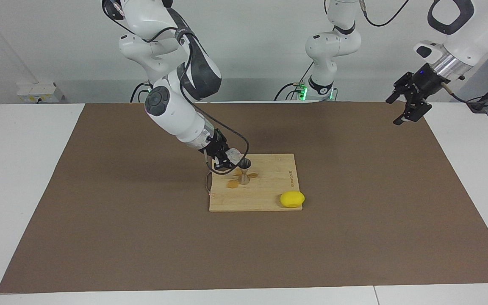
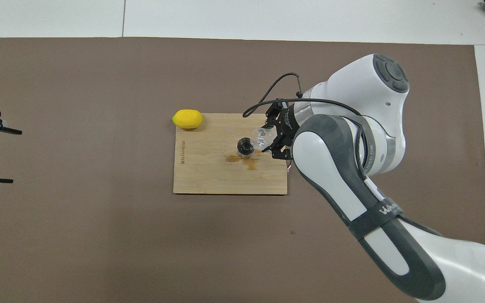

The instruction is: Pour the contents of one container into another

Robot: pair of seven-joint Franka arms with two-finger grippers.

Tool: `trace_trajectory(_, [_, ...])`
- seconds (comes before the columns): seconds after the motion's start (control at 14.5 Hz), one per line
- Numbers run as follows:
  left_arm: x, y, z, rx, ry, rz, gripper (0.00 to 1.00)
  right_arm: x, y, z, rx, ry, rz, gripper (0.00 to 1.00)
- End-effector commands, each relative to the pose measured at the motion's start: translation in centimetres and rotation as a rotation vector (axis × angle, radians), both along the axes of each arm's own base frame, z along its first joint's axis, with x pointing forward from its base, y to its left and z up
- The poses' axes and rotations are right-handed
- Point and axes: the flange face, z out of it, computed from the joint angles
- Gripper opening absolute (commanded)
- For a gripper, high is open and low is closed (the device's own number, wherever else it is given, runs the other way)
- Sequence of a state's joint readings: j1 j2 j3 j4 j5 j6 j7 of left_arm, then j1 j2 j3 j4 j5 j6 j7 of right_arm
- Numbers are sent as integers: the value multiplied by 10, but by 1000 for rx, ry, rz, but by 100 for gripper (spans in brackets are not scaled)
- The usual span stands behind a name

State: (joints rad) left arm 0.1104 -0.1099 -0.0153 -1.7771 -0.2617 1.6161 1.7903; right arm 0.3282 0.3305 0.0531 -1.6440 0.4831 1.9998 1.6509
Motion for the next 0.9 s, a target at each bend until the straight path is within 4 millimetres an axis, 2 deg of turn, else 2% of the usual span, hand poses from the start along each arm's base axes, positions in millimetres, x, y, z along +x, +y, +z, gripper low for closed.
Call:
trace_trajectory(0.0, [2, -31, 4, 75, 13, 157, 100, 2, 12, 2, -47, -8, 5, 0])
trace_trajectory(0.14, [1, -52, 3, 104, 36, 254, 100, 0, 13, 1, -58, -10, 14, 0])
trace_trajectory(0.35, [-3, -70, 2, 136, 98, 534, 100, 0, 13, 1, -92, -15, 13, 0])
trace_trajectory(0.55, [-4, -72, 2, 176, 136, 791, 100, -5, 22, 0, -114, -12, 23, 0])
trace_trajectory(0.83, [-6, -75, 0, 191, 193, 1097, 100, -2, 24, 6, -132, -19, 13, 0])
